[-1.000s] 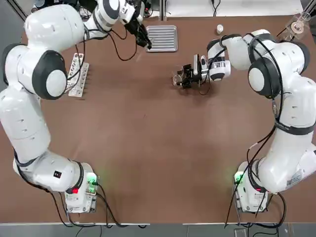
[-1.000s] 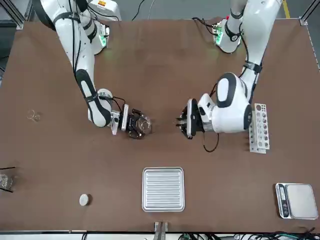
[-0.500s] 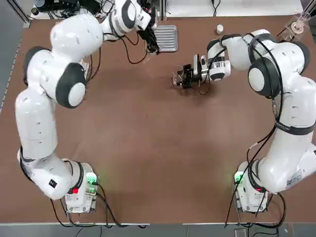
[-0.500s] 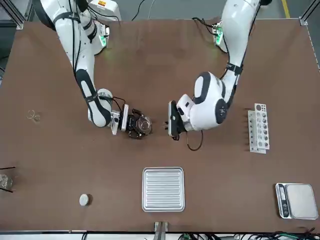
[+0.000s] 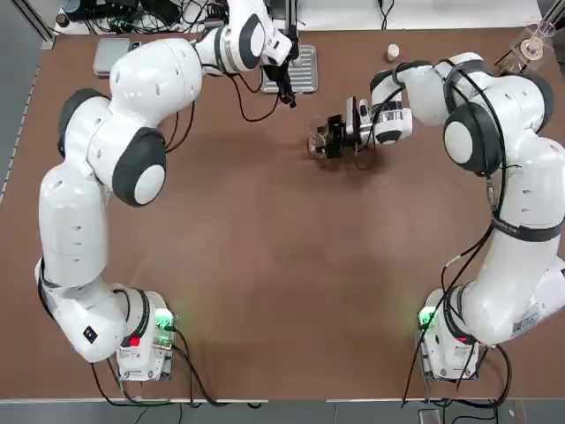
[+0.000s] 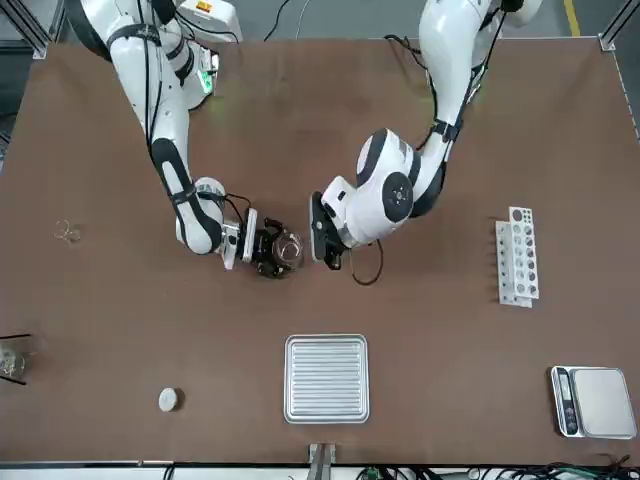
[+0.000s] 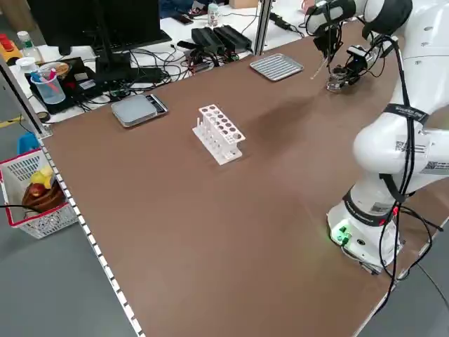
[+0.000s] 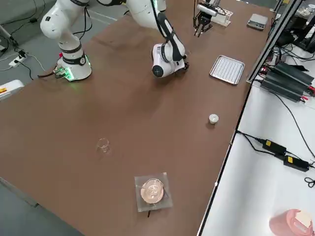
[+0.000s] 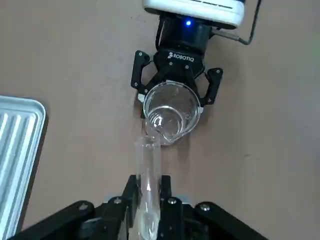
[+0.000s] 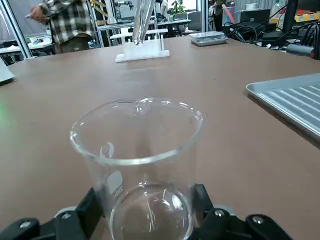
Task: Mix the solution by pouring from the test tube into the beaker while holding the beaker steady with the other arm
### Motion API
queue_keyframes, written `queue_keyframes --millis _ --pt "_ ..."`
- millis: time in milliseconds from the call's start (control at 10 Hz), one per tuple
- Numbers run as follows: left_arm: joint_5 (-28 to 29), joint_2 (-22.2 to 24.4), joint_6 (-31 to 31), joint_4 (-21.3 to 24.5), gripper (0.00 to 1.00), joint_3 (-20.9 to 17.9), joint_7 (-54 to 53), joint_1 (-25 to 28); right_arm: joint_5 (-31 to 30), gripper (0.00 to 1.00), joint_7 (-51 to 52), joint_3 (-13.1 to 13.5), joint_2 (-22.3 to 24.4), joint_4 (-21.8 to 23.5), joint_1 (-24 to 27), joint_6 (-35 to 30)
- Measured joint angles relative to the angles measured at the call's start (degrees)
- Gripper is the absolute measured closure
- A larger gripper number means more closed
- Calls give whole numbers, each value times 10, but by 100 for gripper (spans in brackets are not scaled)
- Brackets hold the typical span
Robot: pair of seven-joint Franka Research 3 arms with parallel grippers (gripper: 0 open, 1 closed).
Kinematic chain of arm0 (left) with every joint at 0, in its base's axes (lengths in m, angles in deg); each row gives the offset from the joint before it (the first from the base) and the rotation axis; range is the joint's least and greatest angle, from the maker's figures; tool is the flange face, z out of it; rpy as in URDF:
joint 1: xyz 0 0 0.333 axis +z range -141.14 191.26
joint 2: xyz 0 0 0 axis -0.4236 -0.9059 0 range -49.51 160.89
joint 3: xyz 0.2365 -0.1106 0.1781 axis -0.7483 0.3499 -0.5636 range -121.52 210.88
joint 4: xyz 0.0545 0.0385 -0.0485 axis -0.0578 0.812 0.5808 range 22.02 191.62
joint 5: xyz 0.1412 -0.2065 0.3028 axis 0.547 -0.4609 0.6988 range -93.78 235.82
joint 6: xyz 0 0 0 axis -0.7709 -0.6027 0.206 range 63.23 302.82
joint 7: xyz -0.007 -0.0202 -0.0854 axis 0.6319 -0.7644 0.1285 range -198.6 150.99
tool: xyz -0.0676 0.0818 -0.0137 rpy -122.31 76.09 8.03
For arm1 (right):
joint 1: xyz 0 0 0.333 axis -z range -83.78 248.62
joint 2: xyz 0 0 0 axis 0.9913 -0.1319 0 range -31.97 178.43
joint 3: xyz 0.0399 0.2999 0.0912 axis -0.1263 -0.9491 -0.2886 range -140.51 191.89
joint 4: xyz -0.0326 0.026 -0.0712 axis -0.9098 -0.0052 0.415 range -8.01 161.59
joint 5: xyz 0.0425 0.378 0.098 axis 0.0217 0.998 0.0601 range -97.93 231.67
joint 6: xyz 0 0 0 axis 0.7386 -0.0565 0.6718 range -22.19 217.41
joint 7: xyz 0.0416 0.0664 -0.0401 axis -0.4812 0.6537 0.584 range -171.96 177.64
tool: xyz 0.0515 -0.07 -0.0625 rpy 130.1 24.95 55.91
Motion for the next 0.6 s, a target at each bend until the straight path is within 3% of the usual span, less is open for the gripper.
queue_keyframes --millis 300,600 --pt "19 -11 10 -3 78 -39 59 -51 0 22 0 0 0 0 0 0" --pt "47 -25 27 -20 78 -52 95 -68 0 22 0 0 0 0 0 0"
